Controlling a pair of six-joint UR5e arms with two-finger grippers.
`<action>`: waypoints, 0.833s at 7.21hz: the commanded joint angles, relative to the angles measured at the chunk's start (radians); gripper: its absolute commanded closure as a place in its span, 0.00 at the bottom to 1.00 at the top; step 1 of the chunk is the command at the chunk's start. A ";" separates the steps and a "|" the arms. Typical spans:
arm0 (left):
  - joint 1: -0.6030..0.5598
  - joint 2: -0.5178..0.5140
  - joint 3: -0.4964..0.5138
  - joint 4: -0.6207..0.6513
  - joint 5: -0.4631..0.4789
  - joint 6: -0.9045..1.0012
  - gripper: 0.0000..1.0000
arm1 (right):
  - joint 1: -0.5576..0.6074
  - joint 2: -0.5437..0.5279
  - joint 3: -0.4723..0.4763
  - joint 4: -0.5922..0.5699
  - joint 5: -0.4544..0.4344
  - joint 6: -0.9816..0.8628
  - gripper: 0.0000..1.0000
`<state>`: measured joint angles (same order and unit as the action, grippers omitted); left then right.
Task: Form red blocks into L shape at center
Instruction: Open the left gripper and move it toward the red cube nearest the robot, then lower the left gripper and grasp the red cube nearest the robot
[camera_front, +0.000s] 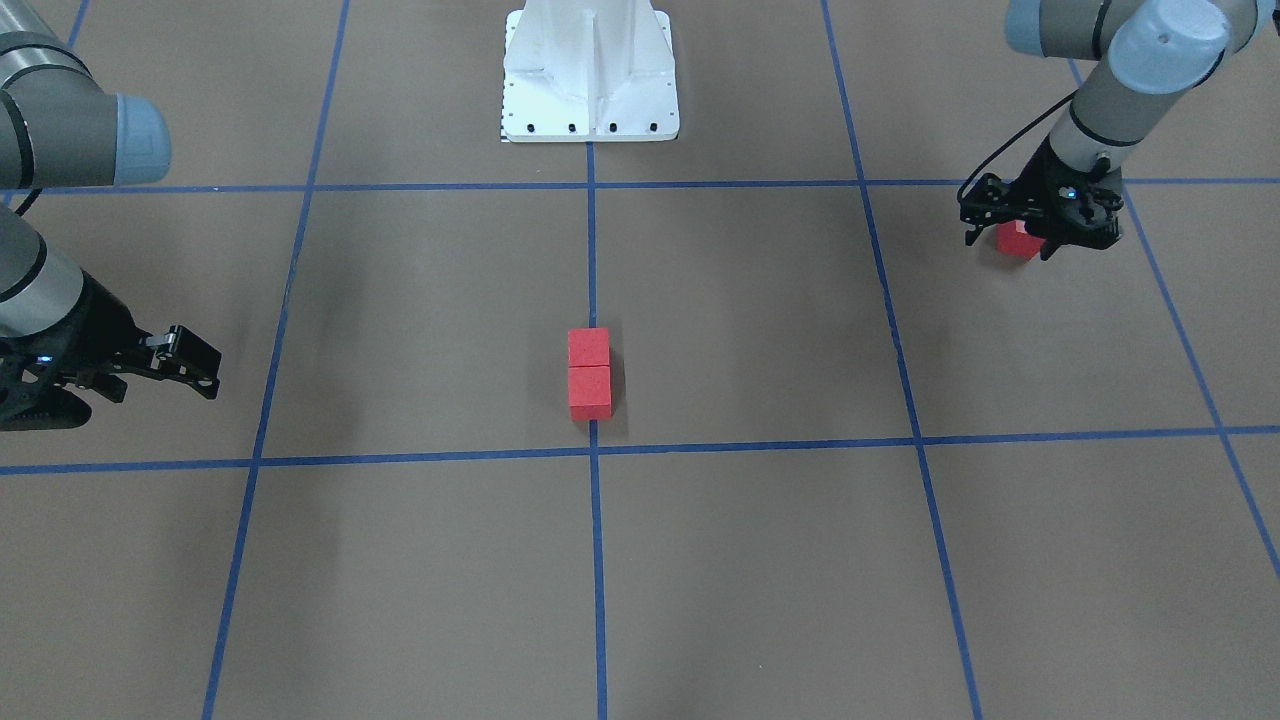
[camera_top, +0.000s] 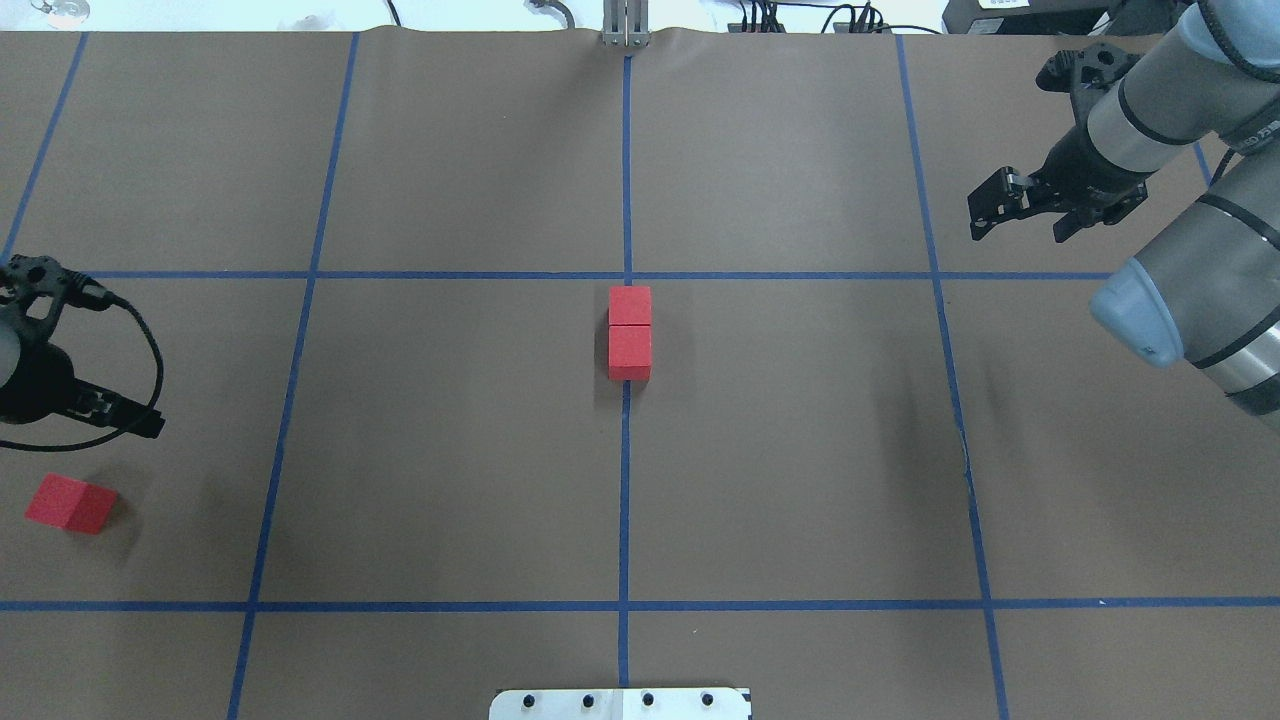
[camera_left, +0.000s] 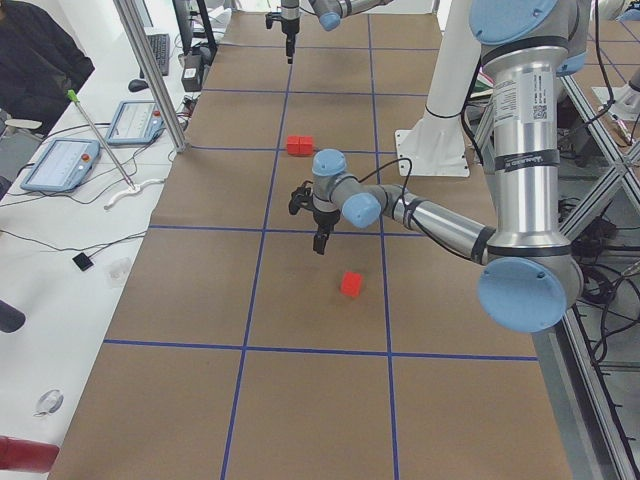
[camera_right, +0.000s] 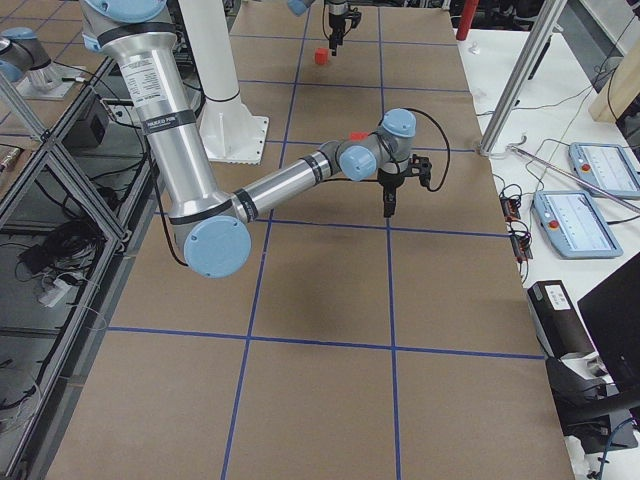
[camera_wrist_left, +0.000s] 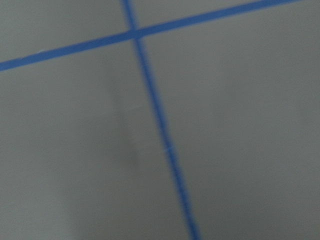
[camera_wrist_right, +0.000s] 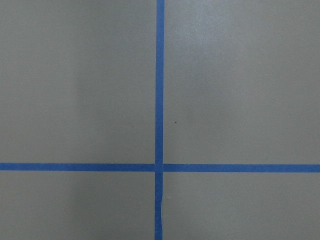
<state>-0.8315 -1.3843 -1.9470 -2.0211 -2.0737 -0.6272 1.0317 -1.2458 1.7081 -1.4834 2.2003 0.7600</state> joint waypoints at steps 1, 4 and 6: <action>-0.006 0.140 0.095 -0.273 -0.032 0.011 0.00 | -0.001 0.003 -0.002 0.000 -0.013 0.001 0.00; 0.006 0.131 0.126 -0.272 -0.031 0.006 0.00 | -0.001 0.005 -0.002 0.000 -0.013 0.006 0.00; 0.011 0.122 0.132 -0.268 -0.040 -0.005 0.00 | -0.001 0.005 -0.002 0.000 -0.013 0.005 0.00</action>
<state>-0.8239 -1.2585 -1.8203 -2.2915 -2.1084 -0.6280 1.0308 -1.2408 1.7063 -1.4833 2.1875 0.7657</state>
